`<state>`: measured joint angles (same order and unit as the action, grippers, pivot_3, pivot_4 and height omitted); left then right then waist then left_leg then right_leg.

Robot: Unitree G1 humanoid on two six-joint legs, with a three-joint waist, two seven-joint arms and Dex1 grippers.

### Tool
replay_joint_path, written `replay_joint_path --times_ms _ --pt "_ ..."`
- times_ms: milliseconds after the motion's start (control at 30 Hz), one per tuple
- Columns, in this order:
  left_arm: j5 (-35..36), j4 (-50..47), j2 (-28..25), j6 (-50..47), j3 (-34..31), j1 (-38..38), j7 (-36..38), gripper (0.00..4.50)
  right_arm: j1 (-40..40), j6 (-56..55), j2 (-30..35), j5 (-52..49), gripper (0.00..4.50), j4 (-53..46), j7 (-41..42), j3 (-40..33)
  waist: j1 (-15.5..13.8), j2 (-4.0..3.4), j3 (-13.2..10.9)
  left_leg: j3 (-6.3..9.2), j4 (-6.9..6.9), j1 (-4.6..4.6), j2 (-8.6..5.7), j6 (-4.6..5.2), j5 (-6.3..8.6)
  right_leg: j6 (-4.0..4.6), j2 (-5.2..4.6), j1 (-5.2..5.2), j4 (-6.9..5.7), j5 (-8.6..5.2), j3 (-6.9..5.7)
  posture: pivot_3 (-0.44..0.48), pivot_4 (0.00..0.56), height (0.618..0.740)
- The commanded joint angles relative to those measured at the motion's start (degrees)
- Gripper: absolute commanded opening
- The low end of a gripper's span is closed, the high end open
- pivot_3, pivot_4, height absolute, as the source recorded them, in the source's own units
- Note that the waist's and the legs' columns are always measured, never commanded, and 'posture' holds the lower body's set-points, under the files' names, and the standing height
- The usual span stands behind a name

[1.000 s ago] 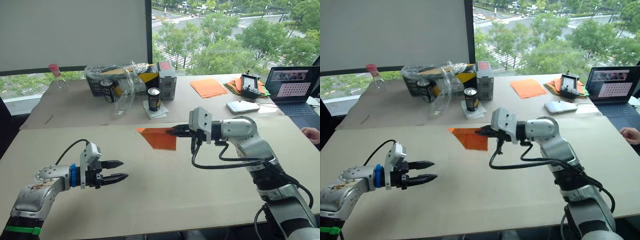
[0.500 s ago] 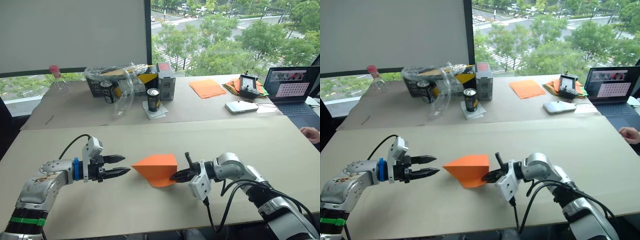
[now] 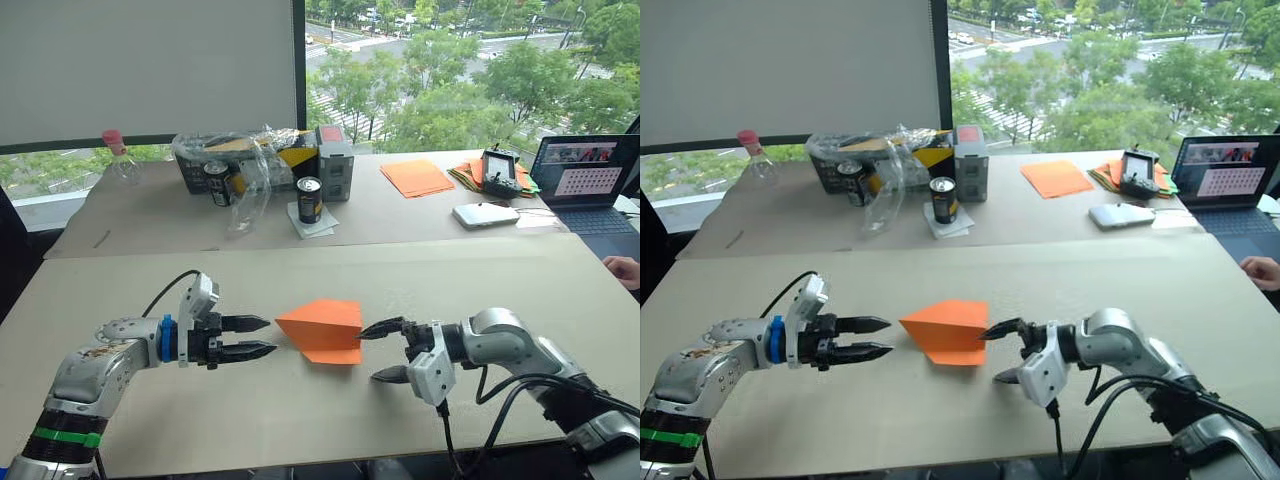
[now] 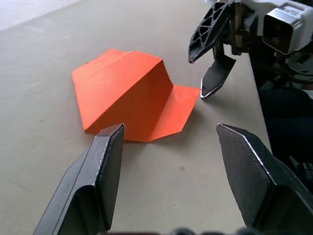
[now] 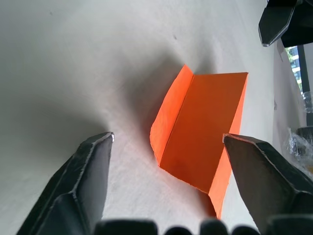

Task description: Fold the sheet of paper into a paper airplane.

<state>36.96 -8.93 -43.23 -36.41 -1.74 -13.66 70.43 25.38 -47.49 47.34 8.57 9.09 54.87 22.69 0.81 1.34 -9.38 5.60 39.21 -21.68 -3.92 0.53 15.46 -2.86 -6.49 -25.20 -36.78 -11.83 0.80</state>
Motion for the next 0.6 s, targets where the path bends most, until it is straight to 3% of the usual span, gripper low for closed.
replay_joint_path --times_ms 33,300,367,400,600 --pt "1.43 -3.03 1.89 -2.49 2.42 -1.15 -1.32 2.66 -0.46 7.24 1.36 -5.23 3.98 -6.32 0.70 -3.72 0.05 0.00 0.00 0.00 0.00 0.00 0.00 0.00 0.00 0.00 0.00 0.00 -0.01 0.00 0.00 0.000 0.150 0.695" --pt "-8.23 -2.04 13.60 4.40 10.87 -3.91 -11.63 0.08 0.55 26.29 -3.08 -10.93 3.98 -12.57 -0.59 -7.64 -0.07 0.02 0.01 -0.03 0.12 -0.04 0.05 0.01 0.00 0.02 0.01 0.07 -0.01 0.01 -0.01 0.000 0.150 0.695" --pt "-9.49 -2.21 14.04 4.78 12.24 -3.01 -12.01 0.03 0.65 29.98 -4.26 -11.29 3.98 -13.80 -0.85 -8.26 -0.03 0.02 0.01 -0.04 0.12 -0.05 0.05 0.02 0.01 0.02 0.01 0.06 0.00 0.01 0.01 0.000 0.150 0.695" --pt "-10.19 -2.29 14.21 4.93 13.04 -2.44 -12.46 0.00 0.78 32.41 -4.99 -11.81 3.45 -14.47 -1.17 -8.56 -0.01 0.01 0.01 -0.04 0.12 -0.08 0.06 0.02 0.01 0.01 0.01 0.03 0.00 0.01 0.00 0.000 0.150 0.695" --pt "-14.15 -2.16 15.60 5.85 15.08 0.47 -16.66 0.00 2.62 45.24 -9.95 -13.33 1.40 -15.98 -2.49 -8.86 -0.07 0.01 0.01 -0.03 0.13 -0.07 0.05 0.03 0.01 0.01 0.01 0.02 0.00 0.01 0.01 0.000 0.150 0.695"
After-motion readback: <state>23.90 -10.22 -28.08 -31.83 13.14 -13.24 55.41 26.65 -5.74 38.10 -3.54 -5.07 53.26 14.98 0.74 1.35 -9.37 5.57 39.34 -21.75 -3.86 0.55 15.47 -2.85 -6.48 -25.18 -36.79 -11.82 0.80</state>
